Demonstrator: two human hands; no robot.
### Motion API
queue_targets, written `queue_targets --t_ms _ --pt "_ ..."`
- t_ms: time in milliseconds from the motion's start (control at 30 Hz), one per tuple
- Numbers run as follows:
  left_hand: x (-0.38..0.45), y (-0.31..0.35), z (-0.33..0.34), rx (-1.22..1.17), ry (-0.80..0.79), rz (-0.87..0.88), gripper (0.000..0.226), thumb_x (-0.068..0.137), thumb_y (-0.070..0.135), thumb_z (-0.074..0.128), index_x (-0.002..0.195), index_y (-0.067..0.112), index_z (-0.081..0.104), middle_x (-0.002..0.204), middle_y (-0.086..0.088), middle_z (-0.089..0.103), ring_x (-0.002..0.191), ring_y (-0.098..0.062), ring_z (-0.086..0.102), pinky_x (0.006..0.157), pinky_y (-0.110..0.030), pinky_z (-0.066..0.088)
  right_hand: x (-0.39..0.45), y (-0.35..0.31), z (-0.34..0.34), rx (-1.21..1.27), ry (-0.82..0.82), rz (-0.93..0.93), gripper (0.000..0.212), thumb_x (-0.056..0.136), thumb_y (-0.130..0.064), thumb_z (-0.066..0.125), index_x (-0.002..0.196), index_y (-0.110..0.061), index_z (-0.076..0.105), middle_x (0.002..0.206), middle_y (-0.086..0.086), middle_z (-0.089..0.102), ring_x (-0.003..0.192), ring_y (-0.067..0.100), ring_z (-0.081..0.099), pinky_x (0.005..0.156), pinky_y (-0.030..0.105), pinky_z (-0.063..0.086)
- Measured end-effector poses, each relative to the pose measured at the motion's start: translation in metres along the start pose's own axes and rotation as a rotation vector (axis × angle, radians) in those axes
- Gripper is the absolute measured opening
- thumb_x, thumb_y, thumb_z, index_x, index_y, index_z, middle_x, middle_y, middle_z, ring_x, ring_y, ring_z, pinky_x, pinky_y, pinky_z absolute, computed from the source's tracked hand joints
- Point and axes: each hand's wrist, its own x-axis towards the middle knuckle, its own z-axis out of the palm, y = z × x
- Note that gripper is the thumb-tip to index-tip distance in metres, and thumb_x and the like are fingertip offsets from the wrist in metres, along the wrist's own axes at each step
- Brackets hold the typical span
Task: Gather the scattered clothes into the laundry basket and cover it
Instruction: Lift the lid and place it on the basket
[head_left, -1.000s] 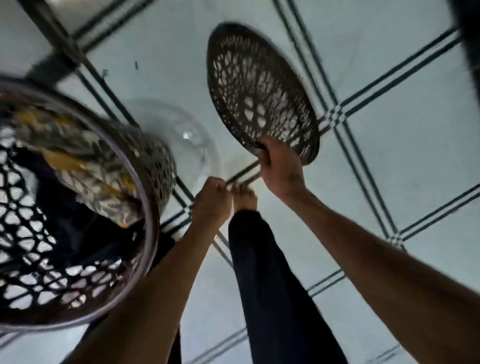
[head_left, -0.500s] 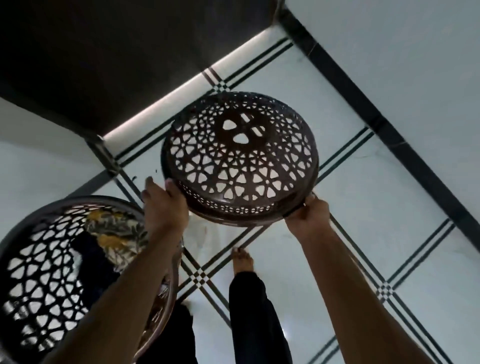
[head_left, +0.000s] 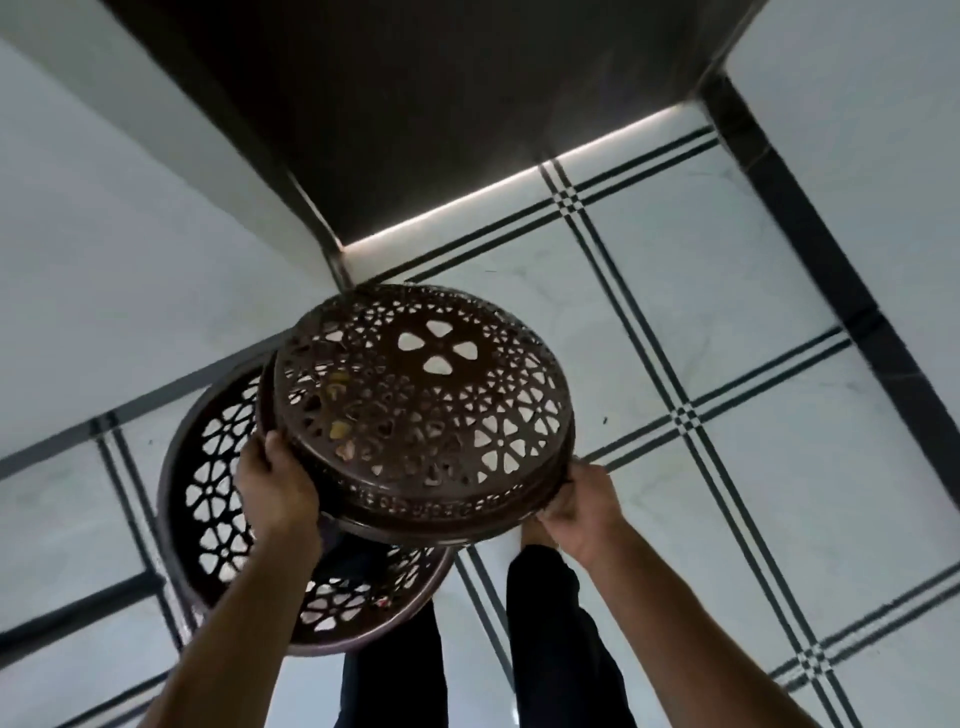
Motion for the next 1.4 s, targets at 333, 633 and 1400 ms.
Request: queue_targets --t_ms 333,633,1400 --pt "0.045 -0.078 -0.11 -0.064 0.15 -0.241 0.036 0.105 0.019 0.047 0.136 0.006 0.061 0.131 -0.012 0.067 0.114 -0.022 0.06 0.099 -0.025 0.041 -0.004 0.092 0.028 -0.798 0.026 -0.189 0.019 0.102 -0.008 0.053 0.115 -0.006 0.067 0.114 0.02 0.071 0.092 0.026 0.074 0.07 0.033 0.063" --pt "0.046 -0.148 -0.127 -0.209 0.136 -0.496 0.025 0.1 0.016 0.061 0.125 0.013 0.063 0.131 -0.014 0.067 0.12 -0.034 0.065 0.107 -0.05 0.051 -0.008 0.112 0.018 -0.845 0.072 -0.281 0.015 0.088 0.0 0.069 0.102 -0.007 0.07 0.103 0.019 0.076 0.097 0.032 0.075 0.087 0.047 0.062" --pt "0.08 -0.159 -0.166 -0.286 -0.082 -0.644 0.028 0.097 0.002 0.062 0.124 0.009 0.065 0.123 -0.014 0.07 0.114 -0.029 0.067 0.107 -0.043 0.05 0.007 0.062 0.04 -1.006 -0.097 0.198 0.046 0.096 0.015 0.041 0.127 -0.012 0.059 0.112 0.011 0.072 0.092 0.023 0.071 0.088 0.042 0.053"
